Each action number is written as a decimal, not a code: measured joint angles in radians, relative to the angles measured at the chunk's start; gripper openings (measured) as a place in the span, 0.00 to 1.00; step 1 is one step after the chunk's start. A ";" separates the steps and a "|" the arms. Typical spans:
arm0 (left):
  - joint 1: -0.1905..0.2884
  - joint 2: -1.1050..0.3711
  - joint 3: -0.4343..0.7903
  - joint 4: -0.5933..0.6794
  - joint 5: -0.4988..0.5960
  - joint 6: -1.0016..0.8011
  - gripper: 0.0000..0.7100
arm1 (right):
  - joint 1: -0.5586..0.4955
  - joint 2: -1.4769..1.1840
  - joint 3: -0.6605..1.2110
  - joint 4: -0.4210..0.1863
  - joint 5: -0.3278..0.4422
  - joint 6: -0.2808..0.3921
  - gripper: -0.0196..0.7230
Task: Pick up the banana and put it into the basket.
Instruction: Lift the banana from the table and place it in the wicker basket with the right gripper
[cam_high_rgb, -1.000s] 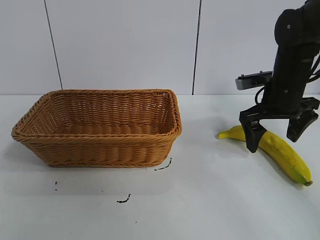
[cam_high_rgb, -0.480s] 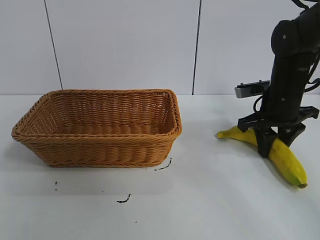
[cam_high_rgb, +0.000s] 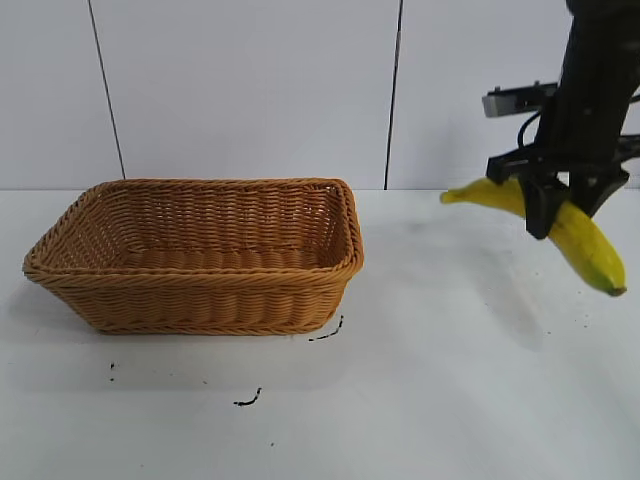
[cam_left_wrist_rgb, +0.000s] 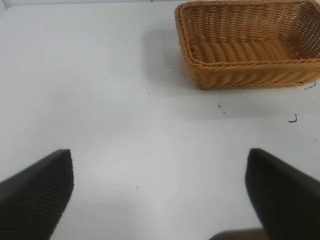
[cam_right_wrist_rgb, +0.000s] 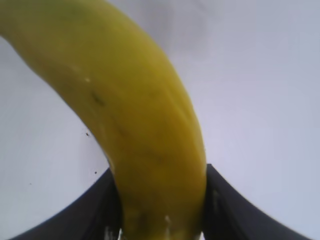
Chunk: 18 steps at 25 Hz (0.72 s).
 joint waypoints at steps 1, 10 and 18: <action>0.000 0.000 0.000 0.000 0.001 0.000 0.98 | 0.000 0.000 -0.014 0.010 0.001 0.000 0.42; 0.000 0.000 0.000 0.000 0.001 0.000 0.98 | 0.128 0.000 -0.118 0.031 0.006 -0.021 0.42; 0.000 0.000 0.000 0.000 0.001 0.000 0.98 | 0.367 0.005 -0.188 -0.003 -0.054 -0.088 0.42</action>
